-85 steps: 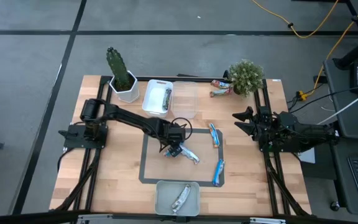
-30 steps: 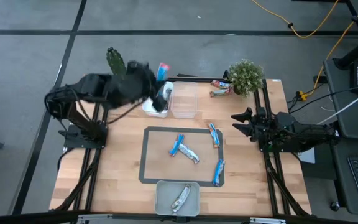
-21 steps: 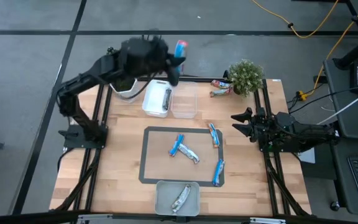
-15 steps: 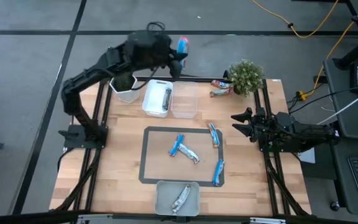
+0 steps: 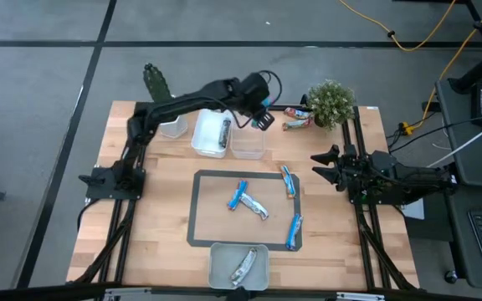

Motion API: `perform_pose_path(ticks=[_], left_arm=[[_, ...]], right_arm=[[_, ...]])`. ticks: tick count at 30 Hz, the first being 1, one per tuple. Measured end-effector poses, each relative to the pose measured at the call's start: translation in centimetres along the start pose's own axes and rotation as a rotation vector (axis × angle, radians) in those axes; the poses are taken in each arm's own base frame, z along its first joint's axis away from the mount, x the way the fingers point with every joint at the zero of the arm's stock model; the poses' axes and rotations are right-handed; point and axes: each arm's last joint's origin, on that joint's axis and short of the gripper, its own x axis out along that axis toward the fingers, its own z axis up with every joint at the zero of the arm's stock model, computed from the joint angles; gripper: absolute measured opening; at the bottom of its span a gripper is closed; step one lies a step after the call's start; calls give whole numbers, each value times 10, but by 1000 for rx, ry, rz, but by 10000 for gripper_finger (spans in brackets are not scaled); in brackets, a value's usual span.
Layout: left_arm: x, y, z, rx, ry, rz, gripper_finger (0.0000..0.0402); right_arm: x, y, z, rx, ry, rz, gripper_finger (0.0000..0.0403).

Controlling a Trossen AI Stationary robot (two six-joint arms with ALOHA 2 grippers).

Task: Pick and place Granola Bars by type
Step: Put the red granola bar into the transparent bin

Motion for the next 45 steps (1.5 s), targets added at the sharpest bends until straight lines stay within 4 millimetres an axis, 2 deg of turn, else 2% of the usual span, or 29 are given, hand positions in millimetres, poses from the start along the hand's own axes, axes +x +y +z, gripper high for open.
perform_pose_path(ticks=[4, 8, 17, 21, 25, 30, 32, 35, 41, 45], left_arm=[[31, 7, -14, -26, 116, 32, 17], [46, 12, -27, 6, 234, 67, 17], [47, 15, -29, 26, 258, 73, 23], [46, 16, -32, 34, 296, 72, 56], [45, 14, -35, 53, 324, 72, 109], [34, 12, -32, 53, 319, 48, 175], [25, 9, -30, 42, 315, 21, 190], [-4, -1, -24, 37, 266, -24, 195], [-94, -35, -21, 89, 113, -135, 182], [-158, -55, -33, 121, 39, -191, 175]], right_arm=[[0, 0, 0, 0, 4, -2, 278], [0, 0, -1, -1, 9, -4, 277], [0, -3, -5, -6, 50, -26, 278], [0, -3, -5, -7, 52, -27, 278], [0, -3, -5, -7, 52, -27, 277], [0, -3, -5, -7, 52, -27, 277], [0, -3, -5, -7, 52, -28, 277], [0, -3, -5, -7, 52, -28, 278], [0, -3, -6, -8, 57, -31, 277], [0, -3, -6, -8, 58, -31, 277]])
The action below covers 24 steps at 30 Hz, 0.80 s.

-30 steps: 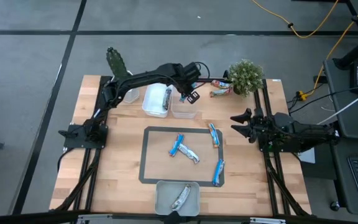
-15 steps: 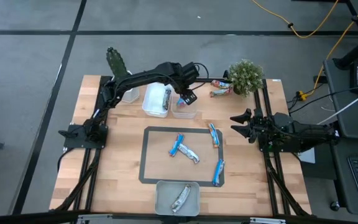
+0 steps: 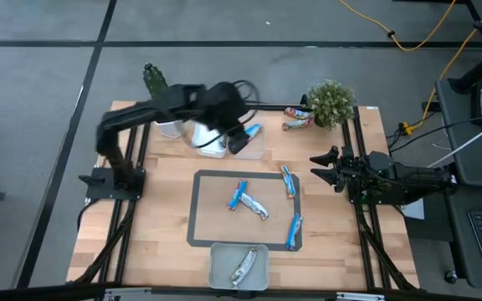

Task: Pick and place Granola Bars by type
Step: Put the red granola bar into the transparent bin

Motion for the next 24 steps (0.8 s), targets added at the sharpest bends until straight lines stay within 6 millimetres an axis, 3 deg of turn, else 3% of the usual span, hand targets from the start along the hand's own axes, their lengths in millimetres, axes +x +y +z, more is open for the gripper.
perform_pose_path(ticks=[4, 7, 12, 15, 19, 24], left_arm=[[-53, -26, -25, -10, -17, 1, 173], [-82, -45, -42, -23, -45, 1, 175], [-95, -65, -55, -36, -86, 1, 173], [-89, -71, -57, -72, -65, -10, 174], [-66, -82, -61, -86, 17, 23, 184], [-14, -90, -68, -58, 135, 192, 209]], right_arm=[[0, 0, 0, 0, 0, 0, 277], [0, 0, 0, 0, 0, -1, 277], [0, 0, 0, -3, 0, 0, 277], [0, 0, 0, -3, -1, -1, 277], [0, 0, 0, -1, -1, -1, 277], [0, 0, 0, 0, -1, 0, 277]])
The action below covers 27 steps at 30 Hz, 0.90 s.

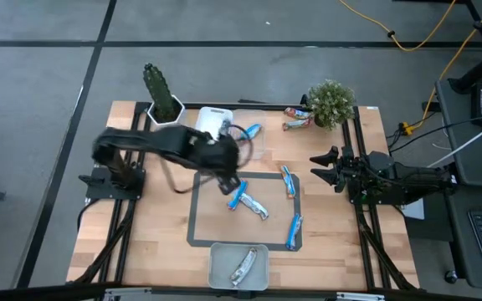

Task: Pick and place Granola Bars by type
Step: Put the red granola bar into the transparent bin

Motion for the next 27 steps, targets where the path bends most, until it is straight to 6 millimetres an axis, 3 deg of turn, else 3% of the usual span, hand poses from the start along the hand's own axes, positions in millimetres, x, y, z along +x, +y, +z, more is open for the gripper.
perform_pose_path(ticks=[8, 14, 20, 27], left_arm=[[114, -29, -2, 61, 181, 219, 222], [186, -33, -11, 57, 348, 276, 221], [227, -33, -17, 20, 431, 255, 221], [247, -24, -13, -47, 441, 272, 227]], right_arm=[[0, 1, -1, 0, 18, 29, 277], [0, 1, -1, 1, 19, 30, 277], [0, 1, -1, 0, 19, 31, 277], [0, 2, -1, -2, 35, 57, 277]])
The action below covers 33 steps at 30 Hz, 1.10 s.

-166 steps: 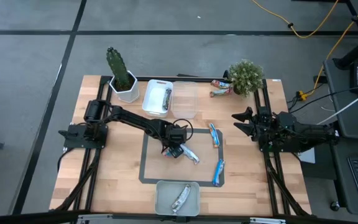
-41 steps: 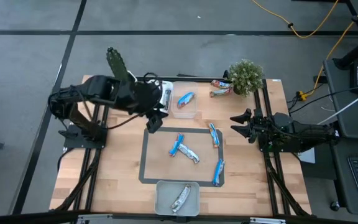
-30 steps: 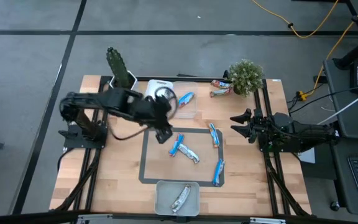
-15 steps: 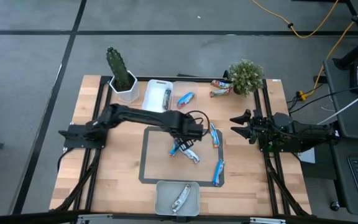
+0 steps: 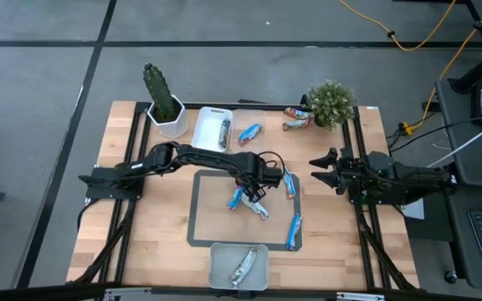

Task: Pick and place Granola Bars by type
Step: Put the red granola bar into the transparent bin

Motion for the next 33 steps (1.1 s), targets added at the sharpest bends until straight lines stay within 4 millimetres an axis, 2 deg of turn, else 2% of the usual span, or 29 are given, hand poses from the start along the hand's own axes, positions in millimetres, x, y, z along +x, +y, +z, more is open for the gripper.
perform_pose_path(ticks=[8, 18, 23, 27, 31, 33], left_arm=[[7, 1, 7, -49, -6, -28, 230], [46, -8, -8, -59, 84, -44, 231], [51, -6, -8, -60, 95, -72, 224], [49, -6, -8, -65, 93, -81, 176], [41, -3, -10, -67, 93, -78, 91], [31, 0, -12, -75, 85, -82, 47]], right_arm=[[0, 1, -1, -26, 22, 36, 277], [0, 1, -1, -47, 25, 32, 277], [0, 1, -1, -49, 28, 30, 278], [0, 0, -2, -49, 28, 30, 277], [0, 0, -2, -50, 31, 28, 277], [0, 0, -2, -50, 32, 28, 277]])
